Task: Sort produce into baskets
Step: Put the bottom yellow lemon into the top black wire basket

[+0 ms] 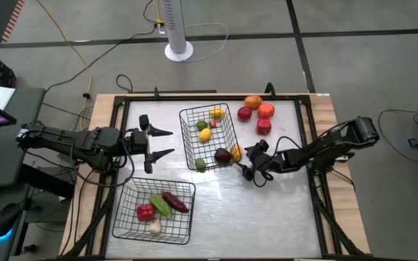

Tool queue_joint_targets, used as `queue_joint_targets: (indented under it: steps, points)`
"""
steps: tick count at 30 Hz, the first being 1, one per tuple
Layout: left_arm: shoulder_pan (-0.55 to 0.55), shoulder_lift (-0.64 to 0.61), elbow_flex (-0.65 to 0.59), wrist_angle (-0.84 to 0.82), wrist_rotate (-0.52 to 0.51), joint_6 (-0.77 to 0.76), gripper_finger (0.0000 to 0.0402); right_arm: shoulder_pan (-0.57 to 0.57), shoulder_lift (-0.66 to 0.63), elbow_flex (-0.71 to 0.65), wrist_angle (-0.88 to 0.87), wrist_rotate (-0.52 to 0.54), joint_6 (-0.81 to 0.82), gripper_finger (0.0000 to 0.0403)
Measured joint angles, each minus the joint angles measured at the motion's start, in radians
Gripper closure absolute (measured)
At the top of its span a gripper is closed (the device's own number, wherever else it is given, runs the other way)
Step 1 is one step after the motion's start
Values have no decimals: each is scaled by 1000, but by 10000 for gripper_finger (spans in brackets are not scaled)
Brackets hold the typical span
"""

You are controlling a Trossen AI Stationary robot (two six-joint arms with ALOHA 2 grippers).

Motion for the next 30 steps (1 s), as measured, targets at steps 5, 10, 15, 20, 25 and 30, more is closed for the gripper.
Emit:
queue_joint_targets:
  steps: [5,10,15,20,25,30]
  points:
    - [0,0,0,0,0,0,152,-20,48,0,57,-1,-51,6]
    - [0,0,0,1,0,1,152,-40,88,1,135,-6,-140,6]
    - [0,0,0,0,0,1,152,-70,98,1,173,-74,-204,6]
    - [0,0,0,0,0,20,152,-113,98,1,180,-173,-239,20]
    - [0,0,0,0,0,24,152,-146,98,1,199,-229,-282,54]
    - [0,0,0,0,0,31,152,-151,97,1,197,-241,-295,94]
